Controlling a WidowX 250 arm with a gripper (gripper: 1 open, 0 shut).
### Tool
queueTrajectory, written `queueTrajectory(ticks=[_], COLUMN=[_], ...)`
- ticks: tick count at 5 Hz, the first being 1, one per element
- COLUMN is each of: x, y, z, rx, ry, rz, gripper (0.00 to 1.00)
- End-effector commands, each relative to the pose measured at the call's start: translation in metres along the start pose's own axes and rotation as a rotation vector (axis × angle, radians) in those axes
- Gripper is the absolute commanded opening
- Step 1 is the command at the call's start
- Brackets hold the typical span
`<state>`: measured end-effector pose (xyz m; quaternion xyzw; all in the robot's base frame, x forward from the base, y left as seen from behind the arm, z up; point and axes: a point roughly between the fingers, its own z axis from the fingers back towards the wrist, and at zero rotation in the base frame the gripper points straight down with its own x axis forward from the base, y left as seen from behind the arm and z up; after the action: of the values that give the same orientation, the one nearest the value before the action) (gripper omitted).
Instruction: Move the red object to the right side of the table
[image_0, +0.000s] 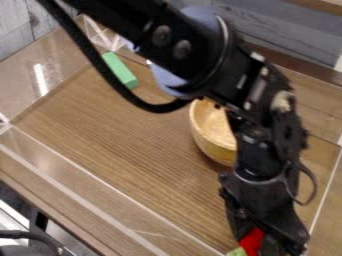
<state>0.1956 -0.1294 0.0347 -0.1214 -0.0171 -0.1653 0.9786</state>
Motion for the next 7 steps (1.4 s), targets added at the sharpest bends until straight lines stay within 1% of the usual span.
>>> queueTrajectory(ticks=[1,2,3,4,5,7], x=[0.006,0.006,0.007,0.007,0.006,0.024], y=[0.022,0.036,0.043,0.034,0.027,0.022], z=[-0.002,-0.007,-0.006,-0.009,-0.012,-0.014], rx=[-0.013,-0.026,-0.013,-0.014,-0.017,-0.029], ry=[-0.019,-0.006,0.006,0.038,0.063,0.092], rz=[0.003,0.067,0.114,0.076,0.045,0.053], gripper=[0.0,1.0,1.0,1.0,1.0,1.0])
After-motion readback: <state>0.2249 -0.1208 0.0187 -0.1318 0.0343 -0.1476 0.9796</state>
